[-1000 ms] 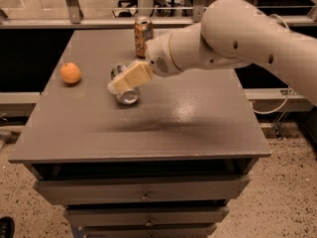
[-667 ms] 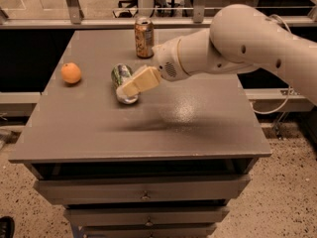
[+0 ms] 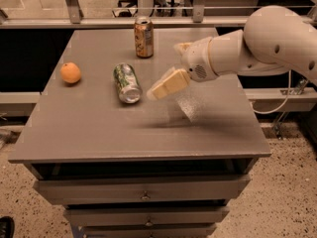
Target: Knock green can over
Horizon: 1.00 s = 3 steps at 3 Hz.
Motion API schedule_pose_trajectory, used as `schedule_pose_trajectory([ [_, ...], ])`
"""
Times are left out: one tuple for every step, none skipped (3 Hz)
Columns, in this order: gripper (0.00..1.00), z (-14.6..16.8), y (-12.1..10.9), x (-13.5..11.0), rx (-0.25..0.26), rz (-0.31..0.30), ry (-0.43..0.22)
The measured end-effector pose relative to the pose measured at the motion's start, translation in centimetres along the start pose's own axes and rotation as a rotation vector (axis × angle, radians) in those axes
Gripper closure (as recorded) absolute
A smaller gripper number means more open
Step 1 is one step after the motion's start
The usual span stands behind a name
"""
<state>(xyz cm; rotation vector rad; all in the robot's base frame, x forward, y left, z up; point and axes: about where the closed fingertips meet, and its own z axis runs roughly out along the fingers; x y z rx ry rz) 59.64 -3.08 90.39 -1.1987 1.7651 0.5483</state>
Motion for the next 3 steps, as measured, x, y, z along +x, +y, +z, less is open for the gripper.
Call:
schedule_pose_trajectory([
  [0.0,-2.9,-1.9,1.6,0.029,-0.023,0.011],
  [0.0,-6.2,-3.8,3.4,0.065,-0.024,0.041],
  [0.0,-6.6,-4.1,3.5,0.069,-0.024,0.045],
])
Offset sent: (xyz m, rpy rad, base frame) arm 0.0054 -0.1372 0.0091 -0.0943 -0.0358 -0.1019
